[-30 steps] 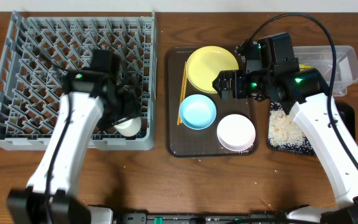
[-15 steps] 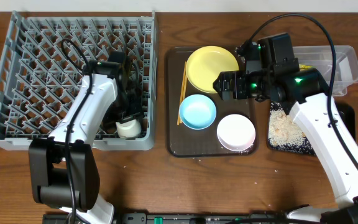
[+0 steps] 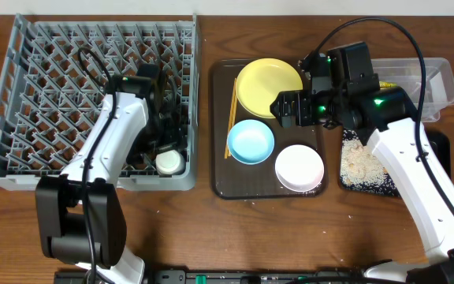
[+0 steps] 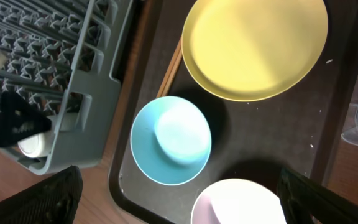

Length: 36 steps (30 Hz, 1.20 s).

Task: Sort waste into correct bins and load items into the dishwasher
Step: 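Release cup, raise left gripper and move it to blue bowl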

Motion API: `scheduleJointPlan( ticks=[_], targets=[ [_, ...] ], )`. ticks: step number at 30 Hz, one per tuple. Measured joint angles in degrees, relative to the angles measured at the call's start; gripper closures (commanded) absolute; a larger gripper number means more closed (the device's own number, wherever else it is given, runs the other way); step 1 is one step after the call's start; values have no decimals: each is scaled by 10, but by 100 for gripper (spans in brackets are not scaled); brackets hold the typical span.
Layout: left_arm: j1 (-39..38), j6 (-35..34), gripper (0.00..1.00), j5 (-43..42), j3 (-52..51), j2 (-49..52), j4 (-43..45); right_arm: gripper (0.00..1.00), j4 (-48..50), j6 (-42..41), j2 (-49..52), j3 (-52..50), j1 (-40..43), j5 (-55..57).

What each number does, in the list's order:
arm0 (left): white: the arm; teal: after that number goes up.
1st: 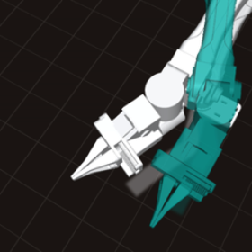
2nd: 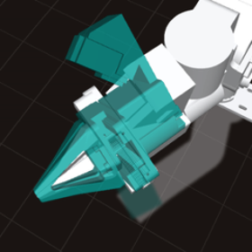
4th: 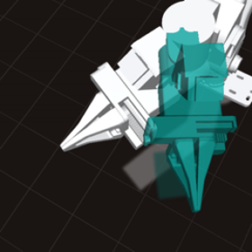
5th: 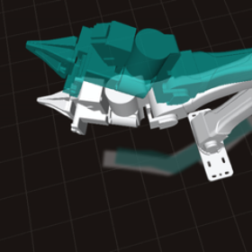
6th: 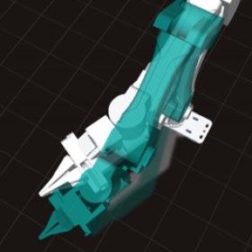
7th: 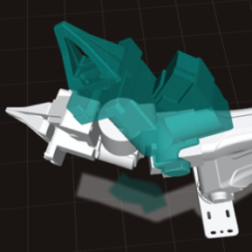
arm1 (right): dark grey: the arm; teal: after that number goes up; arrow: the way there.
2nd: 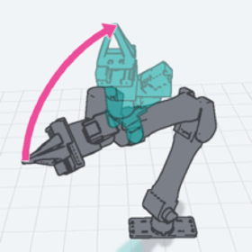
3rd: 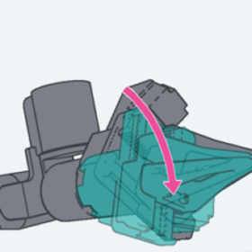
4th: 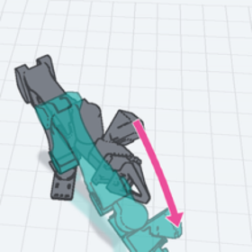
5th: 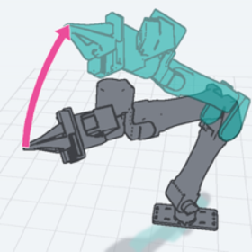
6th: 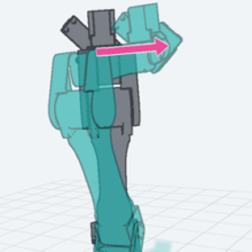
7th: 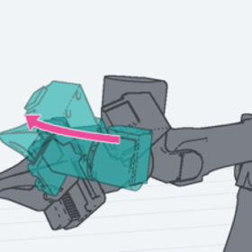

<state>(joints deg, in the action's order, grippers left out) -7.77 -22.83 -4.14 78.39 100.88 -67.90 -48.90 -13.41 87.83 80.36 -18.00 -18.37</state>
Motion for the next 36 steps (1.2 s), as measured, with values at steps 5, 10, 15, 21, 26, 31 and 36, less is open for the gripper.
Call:
scheduleJointPlan(
  ticks=[5,10,15,21,26,31,36],
  targets=[
    [0,28,8,-2,88,-6,-40,2,0,1,0,0,0,0],
    [0,62,8,-20,153,-33,-52,2,0,2,0,0,0,5],
    [-10,64,9,-27,174,-48,-33,2,3,-7,-2,0,17,7],
    [-60,66,8,-31,174,-45,19,2,-8,-14,-39,0,95,0],
    [-109,69,8,-32,174,-36,57,2,-31,-14,-85,0,120,-1],
    [-147,83,8,-32,174,-14,77,2,-53,-12,-85,0,120,-2],
    [-174,92,9,-32,174,13,88,2,-61,-9,-84,0,120,-2]
  ],
)
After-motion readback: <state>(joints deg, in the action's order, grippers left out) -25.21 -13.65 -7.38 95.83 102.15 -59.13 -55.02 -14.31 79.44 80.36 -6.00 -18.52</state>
